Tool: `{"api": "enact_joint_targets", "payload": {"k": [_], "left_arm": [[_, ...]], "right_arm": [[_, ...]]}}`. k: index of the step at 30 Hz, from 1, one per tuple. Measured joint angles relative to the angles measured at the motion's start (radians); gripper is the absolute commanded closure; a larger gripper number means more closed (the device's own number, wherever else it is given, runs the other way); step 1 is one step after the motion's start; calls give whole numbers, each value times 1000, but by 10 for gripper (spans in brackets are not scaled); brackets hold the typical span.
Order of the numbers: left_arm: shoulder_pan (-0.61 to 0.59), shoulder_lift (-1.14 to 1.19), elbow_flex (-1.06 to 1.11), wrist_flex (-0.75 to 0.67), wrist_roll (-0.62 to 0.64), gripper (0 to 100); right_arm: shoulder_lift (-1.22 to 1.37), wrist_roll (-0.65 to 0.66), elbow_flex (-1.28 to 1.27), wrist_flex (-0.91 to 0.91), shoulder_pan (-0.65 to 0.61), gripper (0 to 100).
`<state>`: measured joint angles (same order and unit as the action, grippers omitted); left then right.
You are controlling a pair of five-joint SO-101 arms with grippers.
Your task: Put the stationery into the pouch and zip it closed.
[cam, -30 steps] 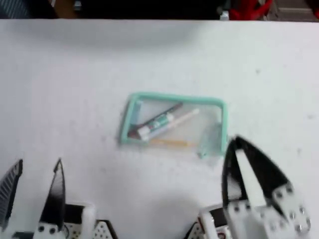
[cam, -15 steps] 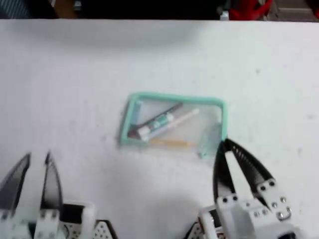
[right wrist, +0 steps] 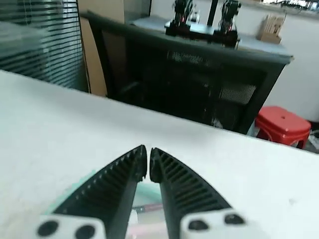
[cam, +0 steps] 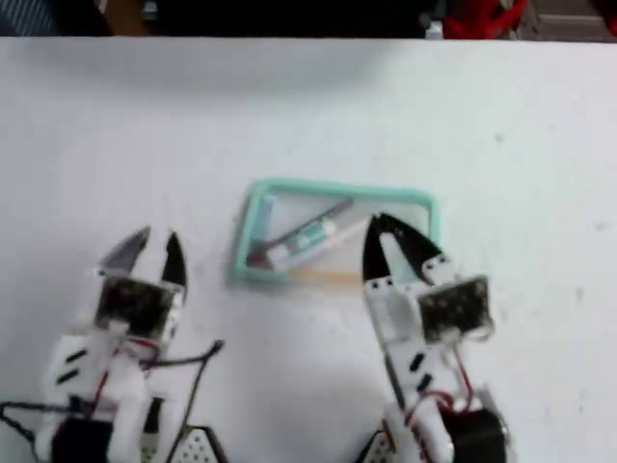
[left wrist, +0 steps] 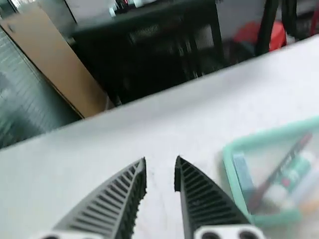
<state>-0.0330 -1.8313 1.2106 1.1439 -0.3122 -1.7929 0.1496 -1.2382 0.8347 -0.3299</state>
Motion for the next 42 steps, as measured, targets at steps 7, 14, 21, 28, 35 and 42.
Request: {"api": "enact_joint_targets", "payload": {"k": [7,14,21,28,35,42], "left_arm": [[-63,2,198,-29,0,892],[-72,12,434,-206,23,891],[-72,14,486,-292,157,891],[-72,14,486,-201,166,891],[-72,14,486,-143,166,891],[-72,14,486,-133,166,891]], "right_arm": [[2,0,-212,-95,-3,981],[3,0,-410,-215,-3,981],[5,0,-443,-190,-5,981],[5,0,-443,-84,-5,981],[5,2,-443,-11,-5,981],[5,2,-443,-11,-5,981]]}}
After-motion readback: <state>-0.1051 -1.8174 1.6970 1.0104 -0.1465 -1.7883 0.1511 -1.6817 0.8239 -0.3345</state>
